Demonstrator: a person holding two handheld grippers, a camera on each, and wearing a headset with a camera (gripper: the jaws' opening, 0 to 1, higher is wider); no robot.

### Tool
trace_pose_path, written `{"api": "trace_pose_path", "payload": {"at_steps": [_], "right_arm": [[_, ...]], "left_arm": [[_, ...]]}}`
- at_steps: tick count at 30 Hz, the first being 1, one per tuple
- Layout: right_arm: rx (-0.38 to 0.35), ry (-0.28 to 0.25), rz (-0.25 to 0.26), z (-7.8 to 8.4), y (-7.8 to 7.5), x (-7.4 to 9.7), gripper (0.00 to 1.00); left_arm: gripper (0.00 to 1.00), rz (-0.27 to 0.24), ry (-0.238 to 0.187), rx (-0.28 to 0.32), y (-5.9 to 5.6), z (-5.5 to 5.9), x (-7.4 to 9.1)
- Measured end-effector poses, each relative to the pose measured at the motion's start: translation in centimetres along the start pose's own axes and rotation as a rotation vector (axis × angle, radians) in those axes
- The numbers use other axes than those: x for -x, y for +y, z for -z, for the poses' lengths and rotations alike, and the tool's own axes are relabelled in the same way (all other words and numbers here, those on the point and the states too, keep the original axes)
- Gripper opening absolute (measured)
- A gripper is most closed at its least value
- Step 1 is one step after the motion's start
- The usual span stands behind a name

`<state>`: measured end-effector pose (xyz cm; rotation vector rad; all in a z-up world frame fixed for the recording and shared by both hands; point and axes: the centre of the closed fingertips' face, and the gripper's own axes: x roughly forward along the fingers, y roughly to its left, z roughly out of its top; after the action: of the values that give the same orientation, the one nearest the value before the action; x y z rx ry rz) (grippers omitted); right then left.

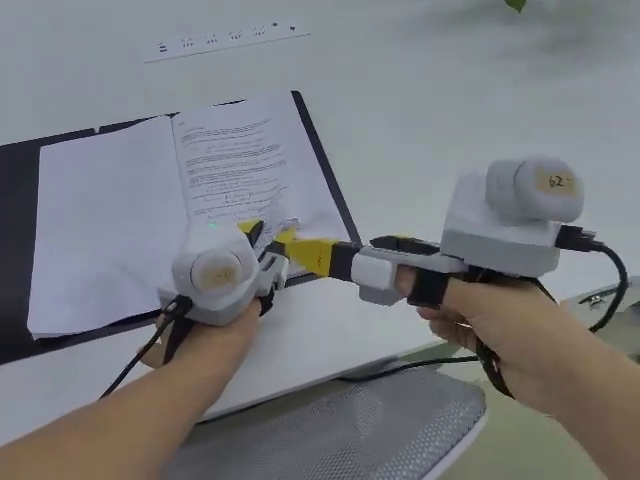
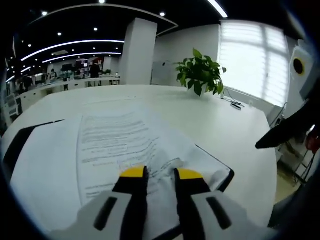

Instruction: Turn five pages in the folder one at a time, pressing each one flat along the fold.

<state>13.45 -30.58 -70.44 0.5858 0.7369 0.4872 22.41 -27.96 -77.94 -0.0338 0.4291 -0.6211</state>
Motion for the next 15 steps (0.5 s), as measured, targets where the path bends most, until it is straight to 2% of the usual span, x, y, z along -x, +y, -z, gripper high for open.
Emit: {"api": "trace_pose_path", "payload": {"at_steps": [2,5,7,15], "right_arm": [[-0.023,0.008,-0.009,0.1,-0.3,-0.6,0.7],[-0.126,0.009,-0.035,0.3,-0.4,-1.6,0.61],[-0.186,0.002,-0.037,0.3,-0.8,-2.4,0.59],[-0.281,0.005,-0.009,0.9,-2.6,-3.8,0.54]], "left_arm": [[0.21,0.001,-0.001,0.002,0.0,-0.1,0.0],[0.21,0.001,-0.001,0.002,0.0,-0.1,0.1],[0.21,0.001,-0.002,0.002,0.0,-0.1,0.0],[0.21,-0.001,-0.007,0.011,0.0,-0.1,0.1]]}}
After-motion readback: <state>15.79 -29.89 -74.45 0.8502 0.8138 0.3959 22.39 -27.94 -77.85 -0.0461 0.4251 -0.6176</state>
